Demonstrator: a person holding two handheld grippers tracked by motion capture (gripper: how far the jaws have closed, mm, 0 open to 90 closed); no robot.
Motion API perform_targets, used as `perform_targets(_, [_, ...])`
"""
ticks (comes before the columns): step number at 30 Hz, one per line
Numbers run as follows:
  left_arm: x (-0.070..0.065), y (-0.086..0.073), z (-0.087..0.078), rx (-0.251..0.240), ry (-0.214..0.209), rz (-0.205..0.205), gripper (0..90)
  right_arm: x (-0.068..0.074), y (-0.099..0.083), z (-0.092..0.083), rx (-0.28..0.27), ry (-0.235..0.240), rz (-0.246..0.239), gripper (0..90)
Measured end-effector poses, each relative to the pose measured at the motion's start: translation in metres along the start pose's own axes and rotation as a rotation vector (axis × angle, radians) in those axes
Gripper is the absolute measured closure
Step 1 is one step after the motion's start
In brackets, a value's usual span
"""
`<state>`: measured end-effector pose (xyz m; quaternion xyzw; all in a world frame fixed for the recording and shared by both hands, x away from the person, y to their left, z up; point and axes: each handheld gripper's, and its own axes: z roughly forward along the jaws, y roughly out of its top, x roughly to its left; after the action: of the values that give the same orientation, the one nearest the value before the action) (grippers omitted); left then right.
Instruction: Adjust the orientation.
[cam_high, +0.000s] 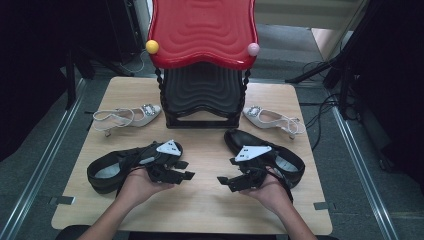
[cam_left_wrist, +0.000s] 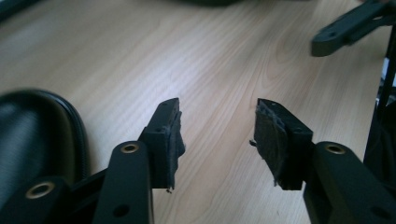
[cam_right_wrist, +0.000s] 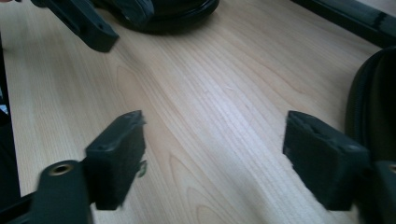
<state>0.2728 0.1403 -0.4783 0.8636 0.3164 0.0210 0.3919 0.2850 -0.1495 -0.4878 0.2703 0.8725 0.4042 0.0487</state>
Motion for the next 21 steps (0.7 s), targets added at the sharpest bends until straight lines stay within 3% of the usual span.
perform_targets(4, [-0.0029, -0.0022, -0.0017, 0.031, 0.013, 0.040, 47.5, -0.0016, 0.0015, -0.0044, -0.004, -0.021, -0.007, 36.9])
perform_targets(7, [-0.0034, -0.0030, -0.0009, 0.055, 0.007, 0.040, 48.4, -0.0012, 0.0008, -0.0048, 0.011, -0.007, -0.007, 43.1])
perform_targets(8, [-0.0032, -0.0028, -0.0008, 0.065, 0.005, 0.033, 49.6, -0.0005, 0.0001, -0.0029, 0.038, -0.002, 0.015, 46.7])
perform_targets(9, [-0.0021, -0.0031, -0.0003, 0.076, -0.002, 0.005, 50.0, -0.0003, -0.0003, -0.0014, 0.043, 0.000, 0.017, 47.4])
perform_targets(14, [0.0011, -0.0058, 0.0001, 0.062, 0.007, 0.013, 49.3, 0.0026, -0.0010, -0.0004, 0.038, 0.005, -0.016, 50.2])
perform_targets(16, [0.0039, -0.0048, 0.0014, 0.079, -0.003, -0.036, 50.6, 0.0052, -0.0002, -0.0007, 0.060, 0.016, -0.010, 50.2])
perform_targets(18, [0.0046, -0.0051, 0.0024, 0.079, 0.005, -0.032, 50.7, 0.0064, -0.0006, 0.0015, 0.088, 0.010, -0.045, 50.3])
perform_targets(21, [0.0051, -0.0056, 0.0043, 0.081, 0.010, -0.018, 48.3, 0.0060, -0.0011, 0.0043, 0.117, -0.004, -0.054, 50.5])
